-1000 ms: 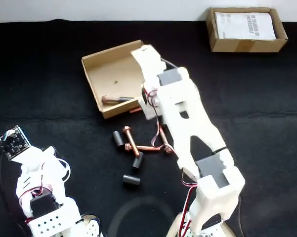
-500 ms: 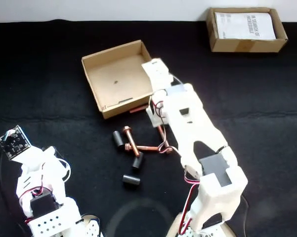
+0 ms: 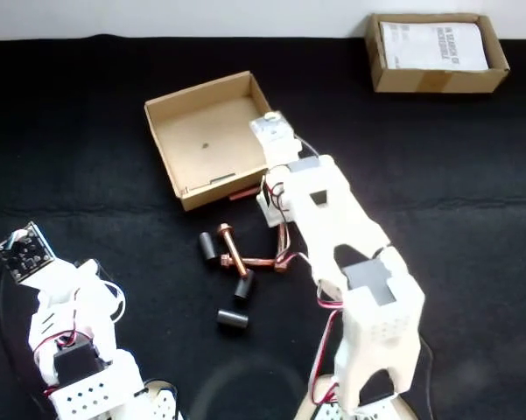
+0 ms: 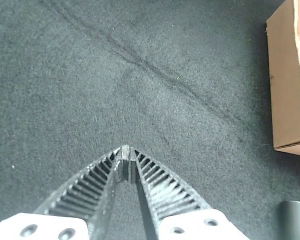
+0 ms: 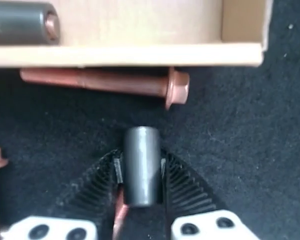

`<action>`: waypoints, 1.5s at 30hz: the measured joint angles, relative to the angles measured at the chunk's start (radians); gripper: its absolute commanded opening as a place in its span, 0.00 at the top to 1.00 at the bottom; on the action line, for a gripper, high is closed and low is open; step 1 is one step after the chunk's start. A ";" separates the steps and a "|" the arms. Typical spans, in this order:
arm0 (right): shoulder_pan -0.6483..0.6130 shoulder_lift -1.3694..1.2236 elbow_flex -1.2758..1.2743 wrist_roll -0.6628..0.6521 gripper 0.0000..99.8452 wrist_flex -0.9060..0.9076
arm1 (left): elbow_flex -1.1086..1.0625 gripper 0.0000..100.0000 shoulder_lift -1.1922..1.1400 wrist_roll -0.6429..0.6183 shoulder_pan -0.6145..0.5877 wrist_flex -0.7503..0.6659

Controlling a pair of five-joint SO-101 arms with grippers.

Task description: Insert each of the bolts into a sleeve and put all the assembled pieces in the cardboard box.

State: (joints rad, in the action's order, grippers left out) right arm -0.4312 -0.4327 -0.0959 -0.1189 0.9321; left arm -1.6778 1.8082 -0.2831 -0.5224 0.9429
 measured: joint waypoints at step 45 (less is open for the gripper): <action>0.173 0.555 -0.141 -0.233 0.99 0.405 | 0.000 0.96 0.000 0.057 0.055 0.097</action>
State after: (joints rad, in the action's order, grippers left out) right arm -0.2578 0.1227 -0.2371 -0.3521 1.3372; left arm -1.6778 1.8082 -0.2263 -0.4672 1.0395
